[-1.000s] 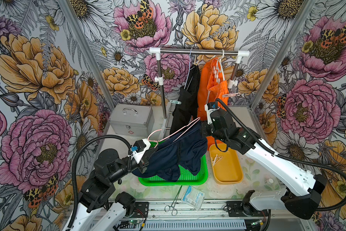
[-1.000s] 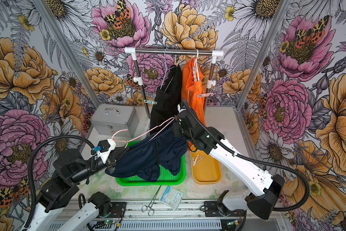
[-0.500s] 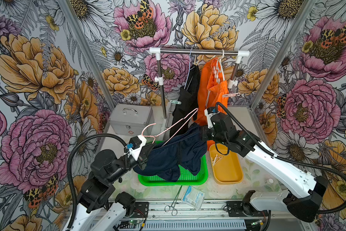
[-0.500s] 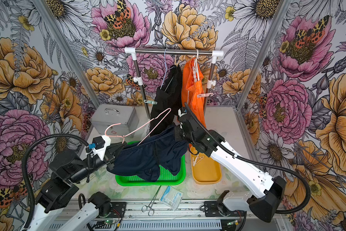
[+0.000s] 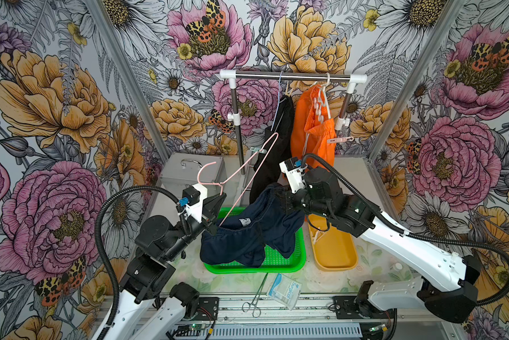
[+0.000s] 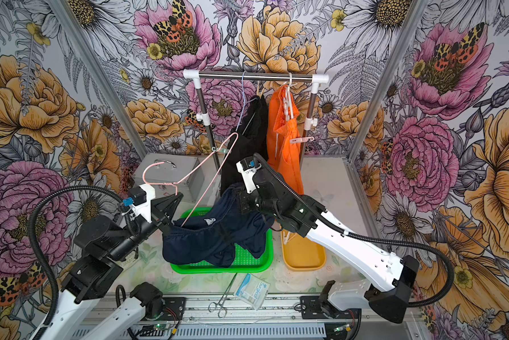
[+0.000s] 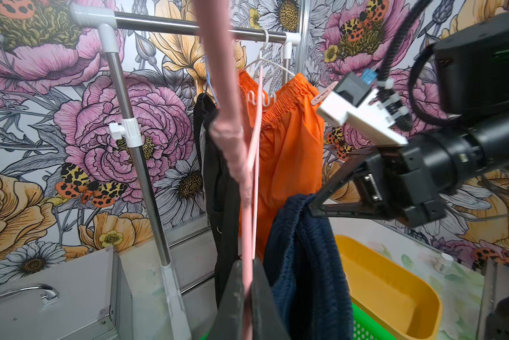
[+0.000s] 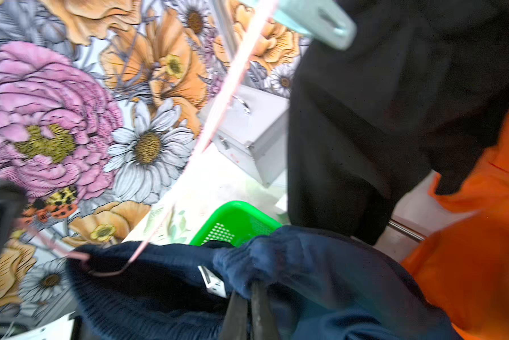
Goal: Remove the clothespins securing shorts to the hanger
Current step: Remove the shorts from the hanger.
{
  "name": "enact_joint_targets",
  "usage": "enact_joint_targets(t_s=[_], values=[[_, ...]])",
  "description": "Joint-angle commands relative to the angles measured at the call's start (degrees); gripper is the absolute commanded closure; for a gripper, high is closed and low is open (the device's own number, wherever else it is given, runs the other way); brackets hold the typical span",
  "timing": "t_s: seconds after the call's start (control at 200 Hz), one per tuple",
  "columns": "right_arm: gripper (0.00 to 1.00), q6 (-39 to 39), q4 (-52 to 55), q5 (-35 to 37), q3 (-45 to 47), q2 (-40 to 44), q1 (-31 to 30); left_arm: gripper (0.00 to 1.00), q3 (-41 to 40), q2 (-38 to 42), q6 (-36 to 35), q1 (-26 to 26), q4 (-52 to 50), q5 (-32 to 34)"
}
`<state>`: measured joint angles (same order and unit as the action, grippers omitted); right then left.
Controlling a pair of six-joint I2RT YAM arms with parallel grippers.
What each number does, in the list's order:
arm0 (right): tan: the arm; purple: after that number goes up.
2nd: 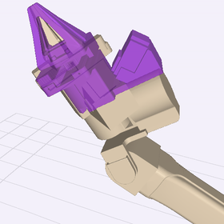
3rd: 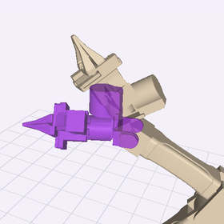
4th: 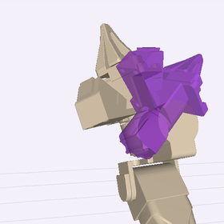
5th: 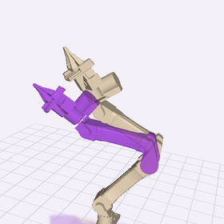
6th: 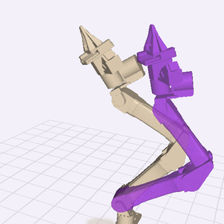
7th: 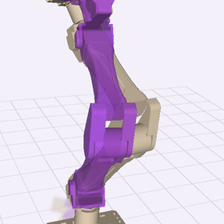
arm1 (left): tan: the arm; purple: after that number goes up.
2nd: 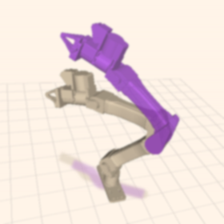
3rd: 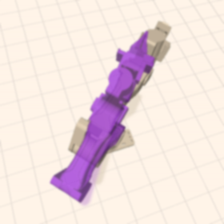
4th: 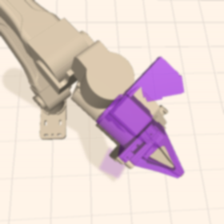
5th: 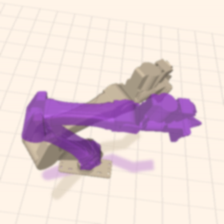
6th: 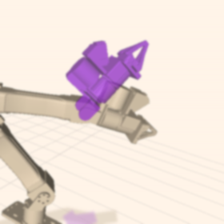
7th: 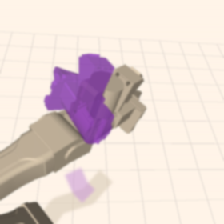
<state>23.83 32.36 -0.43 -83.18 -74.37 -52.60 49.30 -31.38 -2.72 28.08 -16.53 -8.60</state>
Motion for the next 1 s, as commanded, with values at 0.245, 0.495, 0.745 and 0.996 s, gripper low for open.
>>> enact_joint_targets(t_s=[0.245, 0.495, 0.745, 0.996], values=[[1.0, -11.0, -1.9, -1.2, -10.6, -0.5, -7.0, 1.0, -0.6, 0.2, 2.8, -2.3, 5.7, 4.0], [1.0, -13.2, -0.5, -1.9, -15.1, -2.9, -7.7, 1.0, -1.9, 0.5, 7.0, -4.5, 13.5, 4.0], [1.0, -13.6, 1.5, 0.3, -19.8, -5.6, -8.0, 1.0, -1.6, -1.2, 7.7, -5.5, 15.7, 2.1], [1.0, -16.2, 7.0, 11.4, -26.6, -7.6, -7.9, 1.0, -1.1, -1.6, 8.3, -6.7, 16.6, 0.2]])
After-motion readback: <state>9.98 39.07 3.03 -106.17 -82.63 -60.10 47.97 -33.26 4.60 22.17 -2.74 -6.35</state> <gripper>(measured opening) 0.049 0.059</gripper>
